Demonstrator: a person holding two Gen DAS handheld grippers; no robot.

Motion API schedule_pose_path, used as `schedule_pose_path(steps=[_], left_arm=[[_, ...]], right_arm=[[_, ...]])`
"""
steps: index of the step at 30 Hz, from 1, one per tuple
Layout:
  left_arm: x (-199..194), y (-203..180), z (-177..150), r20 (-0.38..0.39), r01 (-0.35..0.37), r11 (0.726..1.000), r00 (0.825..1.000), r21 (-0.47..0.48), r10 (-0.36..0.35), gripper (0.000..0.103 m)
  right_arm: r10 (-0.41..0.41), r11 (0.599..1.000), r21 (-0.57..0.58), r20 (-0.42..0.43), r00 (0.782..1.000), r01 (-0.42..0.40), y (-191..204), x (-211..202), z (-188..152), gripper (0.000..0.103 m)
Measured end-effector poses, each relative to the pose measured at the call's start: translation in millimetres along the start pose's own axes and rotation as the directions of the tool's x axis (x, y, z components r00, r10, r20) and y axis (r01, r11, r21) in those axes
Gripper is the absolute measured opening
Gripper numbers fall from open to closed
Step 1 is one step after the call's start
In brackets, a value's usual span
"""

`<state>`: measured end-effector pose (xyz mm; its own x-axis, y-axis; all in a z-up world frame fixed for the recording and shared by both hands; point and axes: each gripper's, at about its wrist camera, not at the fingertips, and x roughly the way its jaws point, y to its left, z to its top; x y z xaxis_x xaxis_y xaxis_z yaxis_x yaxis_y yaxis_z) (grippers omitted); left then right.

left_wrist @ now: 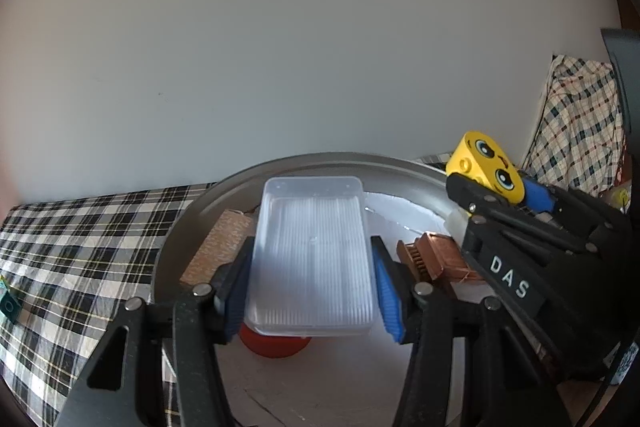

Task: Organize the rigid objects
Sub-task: 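Carry the yellow brick and clear plastic box over the blue tin, then open the right tool over the tin while the left tool releases the clear box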

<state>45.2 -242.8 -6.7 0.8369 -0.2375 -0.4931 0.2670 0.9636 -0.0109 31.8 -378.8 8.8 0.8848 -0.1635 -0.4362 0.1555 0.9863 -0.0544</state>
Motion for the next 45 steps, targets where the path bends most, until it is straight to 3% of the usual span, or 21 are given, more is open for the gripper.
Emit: schedule_pose_path(steps=[32, 34, 36, 37, 41, 45], left_arm=[[4, 4, -7, -0.08, 0.017, 0.999, 0.997, 0.029, -0.015, 0.055], [5, 4, -7, -0.088, 0.012, 1.0, 0.996, 0.025, -0.01, 0.06], [0, 6, -8, -0.074, 0.018, 1.0, 0.997, 0.009, -0.017, 0.095], [-3, 7, -8, -0.059, 0.013, 1.0, 0.998, 0.002, -0.013, 0.102], [-20, 12, -7, 0.033, -0.006, 1.0, 0.999, 0.014, 0.006, 0.103], [-26, 22, -7, 0.055, -0.026, 1.0, 0.998, 0.007, 0.026, 0.103]], right_arm=[[0.146, 0.989, 0.023, -0.104, 0.984, -0.144, 6, 20, -6, 0.048], [0.15, 0.989, 0.025, -0.107, 0.983, -0.148, 6, 20, -7, 0.056], [0.15, 0.989, 0.021, -0.104, 0.983, -0.149, 7, 19, -7, 0.066], [0.166, 0.986, 0.019, -0.098, 0.981, -0.165, 7, 17, -7, 0.073], [0.137, 0.991, 0.007, 0.015, 0.991, -0.137, 4, -7, -5, 0.078], [0.045, 0.998, 0.037, 0.132, 0.99, -0.05, -2, -27, -6, 0.089]])
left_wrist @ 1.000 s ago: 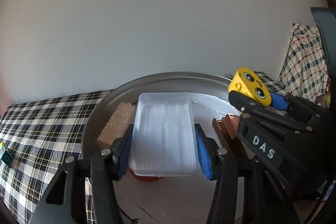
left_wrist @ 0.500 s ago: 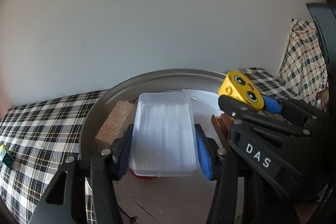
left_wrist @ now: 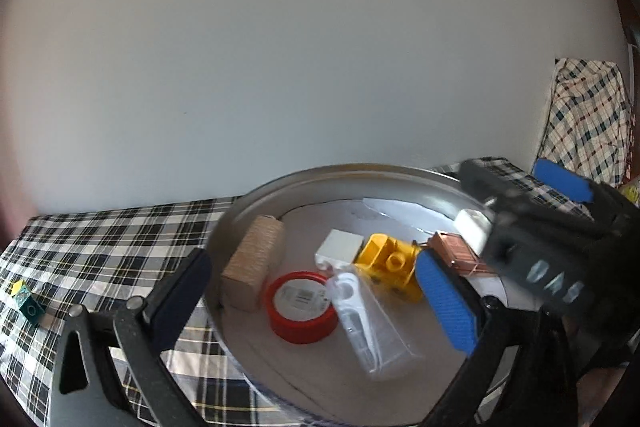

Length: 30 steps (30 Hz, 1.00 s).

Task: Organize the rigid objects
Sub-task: 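Open the right tool over the tin while the left tool releases the clear box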

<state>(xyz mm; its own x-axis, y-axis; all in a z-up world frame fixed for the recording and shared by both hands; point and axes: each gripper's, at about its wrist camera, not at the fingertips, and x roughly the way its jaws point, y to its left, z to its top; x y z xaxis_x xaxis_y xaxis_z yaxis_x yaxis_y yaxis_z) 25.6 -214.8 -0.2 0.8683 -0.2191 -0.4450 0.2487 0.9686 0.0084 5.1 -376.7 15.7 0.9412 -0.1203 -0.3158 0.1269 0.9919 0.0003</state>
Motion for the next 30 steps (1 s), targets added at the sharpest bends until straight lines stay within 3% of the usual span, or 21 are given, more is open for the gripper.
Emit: schedule_pose_path(steps=[4, 10, 22, 30], left_arm=[[0, 14, -1, -0.015, 0.001, 0.998, 1.0, -0.058, -0.002, 0.103], [-7, 18, -1, 0.011, -0.036, 0.998, 0.999, -0.045, 0.037, 0.103], [-19, 21, -3, 0.109, -0.135, 0.991, 0.985, -0.001, 0.135, 0.103], [-29, 30, -7, 0.116, -0.124, 0.992, 0.985, -0.012, 0.125, 0.103]], right_arm=[[-0.032, 0.999, 0.043, 0.011, 0.999, 0.031, -7, -1, 2, 0.089], [-0.065, 0.993, 0.097, 0.051, 0.997, 0.06, -14, -9, -1, 0.089], [-0.171, 0.968, 0.216, 0.209, 0.963, 0.125, -24, -40, -9, 0.089], [-0.204, 0.96, 0.239, 0.252, 0.946, 0.143, -20, -61, -14, 0.089]])
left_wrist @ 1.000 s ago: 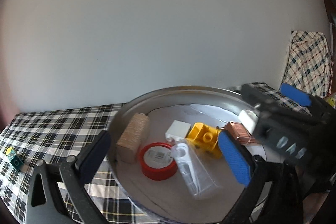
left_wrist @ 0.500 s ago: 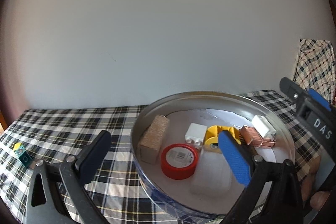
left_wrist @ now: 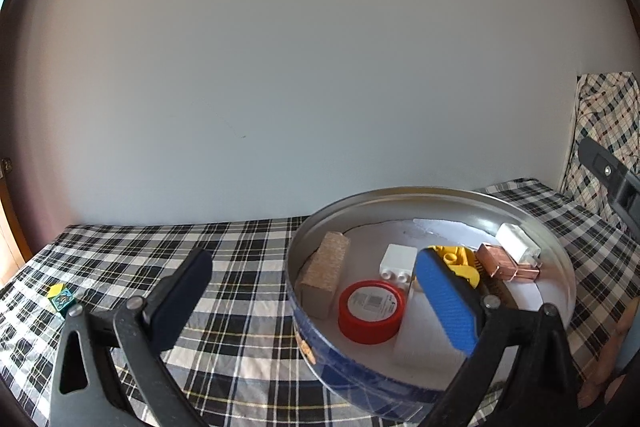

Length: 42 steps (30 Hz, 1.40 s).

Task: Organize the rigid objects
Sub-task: 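Open the right tool over the tin while the left tool releases the clear box, then withdraw both open tools from the tin toward the remaining blocks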

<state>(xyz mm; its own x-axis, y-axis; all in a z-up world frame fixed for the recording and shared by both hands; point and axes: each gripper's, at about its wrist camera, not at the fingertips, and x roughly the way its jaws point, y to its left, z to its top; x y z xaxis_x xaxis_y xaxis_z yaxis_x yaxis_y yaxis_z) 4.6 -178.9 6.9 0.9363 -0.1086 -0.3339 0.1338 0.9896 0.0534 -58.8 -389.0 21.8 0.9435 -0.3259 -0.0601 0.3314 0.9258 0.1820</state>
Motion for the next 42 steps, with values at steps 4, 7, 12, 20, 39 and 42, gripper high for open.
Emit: schedule_pose_path(steps=[4, 7, 12, 20, 39, 42], left_arm=[[-6, 6, -2, -0.003, 0.005, 1.0, 1.0, -0.004, -0.005, 0.103], [-7, 13, -3, -0.015, 0.007, 1.0, 1.0, -0.022, -0.007, 0.103], [-10, 27, -6, -0.027, 0.002, 0.999, 1.0, -0.049, -0.003, 0.103], [-18, 45, -10, -0.018, -0.017, 1.0, 1.0, -0.024, 0.016, 0.103], [-20, 133, -17, -0.029, -0.129, 0.991, 0.991, -0.039, 0.128, 0.102], [-19, 149, -18, -0.041, -0.136, 0.989, 0.99, -0.053, 0.134, 0.102]], right_arm=[[0.008, 1.0, 0.008, -0.001, 1.0, -0.008, 2, -8, -1, 0.089], [0.013, 1.0, 0.011, -0.007, 1.0, -0.013, 4, -13, -2, 0.089], [-0.005, 1.0, 0.009, 0.004, 1.0, 0.005, 10, -23, -4, 0.089], [-0.005, 1.0, 0.023, -0.047, 0.999, 0.006, 32, -32, -12, 0.089], [0.132, 0.991, 0.017, -0.11, 0.985, -0.131, 128, -32, -36, 0.089], [0.149, 0.989, 0.022, -0.122, 0.981, -0.147, 143, -30, -41, 0.089]])
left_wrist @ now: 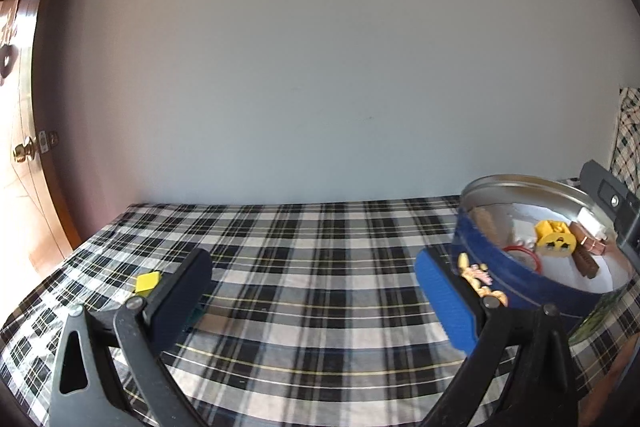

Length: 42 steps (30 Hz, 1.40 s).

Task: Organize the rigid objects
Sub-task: 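Withdraw both open tools from the tin toward the remaining blocks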

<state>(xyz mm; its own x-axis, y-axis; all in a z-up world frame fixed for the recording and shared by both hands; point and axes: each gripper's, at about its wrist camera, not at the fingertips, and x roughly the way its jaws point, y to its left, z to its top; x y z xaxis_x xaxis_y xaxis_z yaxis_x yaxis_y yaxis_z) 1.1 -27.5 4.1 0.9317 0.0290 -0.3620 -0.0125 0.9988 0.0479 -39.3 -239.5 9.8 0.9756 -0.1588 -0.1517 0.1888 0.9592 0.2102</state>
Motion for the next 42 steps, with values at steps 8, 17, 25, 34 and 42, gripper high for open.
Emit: schedule_pose_path(steps=[8, 17, 25, 34, 42], left_arm=[[10, 31, 0, -0.002, -0.034, 0.999, 0.999, -0.002, 0.034, 0.102], [26, 88, -1, -0.032, -0.101, 0.995, 0.994, -0.009, 0.1, 0.102], [50, 161, -4, -0.093, -0.186, 0.979, 0.979, -0.079, 0.179, 0.102], [79, 234, -11, -0.221, -0.292, 0.94, 0.942, -0.175, 0.251, 0.102], [98, 268, -20, -0.326, -0.325, 0.917, 0.914, -0.231, 0.242, 0.102]], right_arm=[[0.062, 0.998, -0.009, -0.026, 0.998, -0.062, 43, 10, -11, 0.089], [0.152, 0.988, -0.017, -0.096, 0.984, -0.155, 90, 23, -24, 0.089], [0.256, 0.961, -0.05, -0.2, 0.946, -0.271, 140, 40, -40, 0.089], [0.367, 0.887, -0.134, -0.379, 0.85, -0.442, 209, 67, -60, 0.089], [0.382, 0.768, -0.158, -0.665, 0.642, -0.621, 267, 101, -99, 0.089]])
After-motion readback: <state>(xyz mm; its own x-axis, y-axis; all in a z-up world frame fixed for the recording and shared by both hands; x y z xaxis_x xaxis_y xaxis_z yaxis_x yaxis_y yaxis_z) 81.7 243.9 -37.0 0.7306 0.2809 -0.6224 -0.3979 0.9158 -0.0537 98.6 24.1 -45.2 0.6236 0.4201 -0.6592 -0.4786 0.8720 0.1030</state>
